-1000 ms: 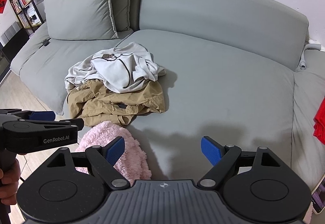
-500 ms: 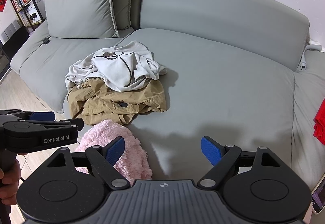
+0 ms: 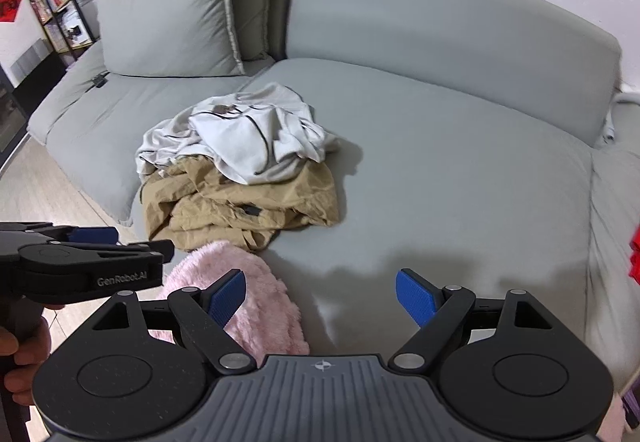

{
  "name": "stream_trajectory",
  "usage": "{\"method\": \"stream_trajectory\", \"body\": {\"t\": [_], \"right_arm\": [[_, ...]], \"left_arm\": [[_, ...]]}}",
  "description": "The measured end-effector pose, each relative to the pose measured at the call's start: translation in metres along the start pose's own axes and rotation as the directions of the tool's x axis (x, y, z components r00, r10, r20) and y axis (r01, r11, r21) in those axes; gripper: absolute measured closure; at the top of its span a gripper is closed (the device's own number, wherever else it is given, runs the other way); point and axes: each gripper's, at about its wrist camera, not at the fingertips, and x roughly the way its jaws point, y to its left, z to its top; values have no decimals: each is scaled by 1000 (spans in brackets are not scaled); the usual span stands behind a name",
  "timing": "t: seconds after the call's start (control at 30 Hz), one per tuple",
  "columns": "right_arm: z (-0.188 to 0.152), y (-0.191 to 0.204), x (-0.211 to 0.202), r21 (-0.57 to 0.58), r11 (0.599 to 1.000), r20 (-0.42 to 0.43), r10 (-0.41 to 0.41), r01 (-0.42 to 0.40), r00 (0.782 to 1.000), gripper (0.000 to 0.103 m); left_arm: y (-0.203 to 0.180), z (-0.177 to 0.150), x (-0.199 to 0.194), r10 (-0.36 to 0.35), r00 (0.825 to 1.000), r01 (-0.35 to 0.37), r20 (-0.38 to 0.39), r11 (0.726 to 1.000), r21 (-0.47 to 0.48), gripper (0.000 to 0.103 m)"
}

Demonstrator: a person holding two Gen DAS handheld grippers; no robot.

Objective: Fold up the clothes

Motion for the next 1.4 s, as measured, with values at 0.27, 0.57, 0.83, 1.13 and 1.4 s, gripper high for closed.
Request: {"method": "stream_trajectory", "body": {"t": [0.27, 0.57, 0.83, 1.13, 1.4], "right_arm": [[22, 19, 45, -137, 990, 26, 17, -14, 1000, 33], [70, 23, 125, -190, 982, 53, 29, -18, 998, 52], [98, 23, 188, -182, 982, 33, 59, -52, 998, 60], [107, 34, 238, -206, 975, -48, 79, -87, 996, 53], [112, 15, 205, -99, 995, 15, 10, -9, 1000, 94]], "left_arm": [[25, 12, 38, 19, 1000, -19, 0, 998, -52, 39], [37, 51, 91, 27, 999, -29, -16, 996, -86, 43], [42, 70, 130, 46, 996, -54, -70, 993, -107, 43], [41, 64, 144, 35, 992, -49, -122, 992, -115, 43], [35, 52, 122, 39, 993, -49, -111, 995, -87, 43]]}}
